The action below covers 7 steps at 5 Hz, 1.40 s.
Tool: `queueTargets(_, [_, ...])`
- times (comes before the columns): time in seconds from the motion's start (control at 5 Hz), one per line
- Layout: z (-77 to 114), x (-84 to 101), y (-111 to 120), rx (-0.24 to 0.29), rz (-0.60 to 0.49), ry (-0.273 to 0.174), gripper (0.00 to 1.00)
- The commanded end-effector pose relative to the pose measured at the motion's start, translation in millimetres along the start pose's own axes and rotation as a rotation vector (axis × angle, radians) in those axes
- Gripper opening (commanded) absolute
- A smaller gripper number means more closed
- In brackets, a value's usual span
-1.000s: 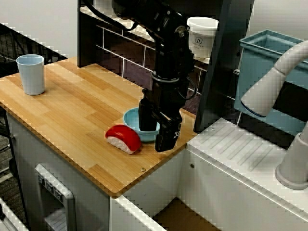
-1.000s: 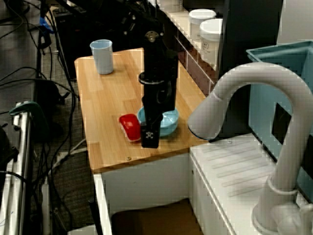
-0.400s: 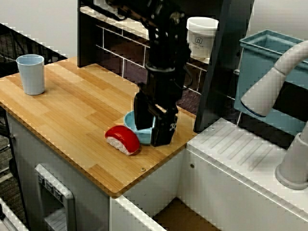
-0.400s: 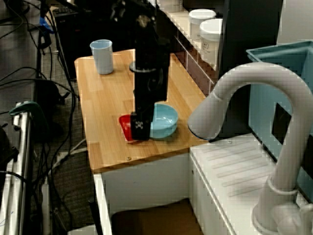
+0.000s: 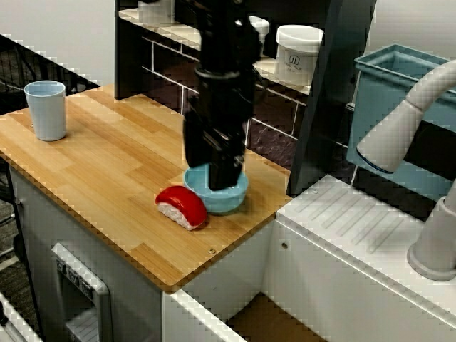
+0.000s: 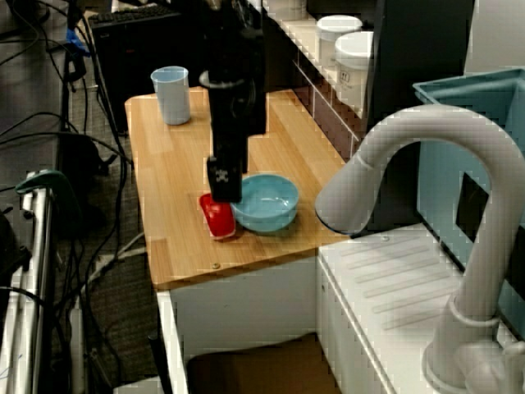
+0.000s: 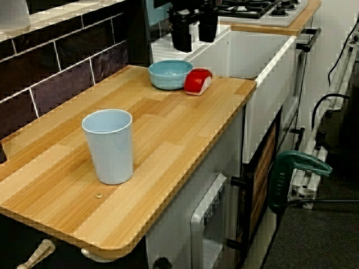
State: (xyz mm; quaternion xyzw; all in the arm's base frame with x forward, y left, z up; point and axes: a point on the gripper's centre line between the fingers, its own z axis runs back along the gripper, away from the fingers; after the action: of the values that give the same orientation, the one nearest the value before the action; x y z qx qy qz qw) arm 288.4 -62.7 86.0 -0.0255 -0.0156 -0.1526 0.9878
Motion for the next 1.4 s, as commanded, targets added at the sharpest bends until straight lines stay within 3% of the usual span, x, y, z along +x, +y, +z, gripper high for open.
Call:
queueTargets(0.0, [10.8, -15.9, 32.8, 0.049, -0.098, -0.068, 1.0])
queueTargets(0.2, [9.3, -24.9, 51.4, 0.048, -0.213, -0.091, 1.0])
queueTargets(0.4, [15.1, -27.5, 68.4, 0.028, -0.295, -0.058, 1.0])
queueTargets(0.6, [24.7, -42.6, 102.3, 0.055, -0.109, -0.054, 1.0])
queueTargets(0.8, [31.6, -53.3, 127.6, 0.082, -0.002, -0.053, 1.0])
queueTargets(1.0, [37.0, -61.3, 144.3, 0.127, 0.058, -0.042, 1.0])
queueTargets(1.2, [39.7, -71.1, 160.2, 0.139, 0.121, -0.037, 1.0])
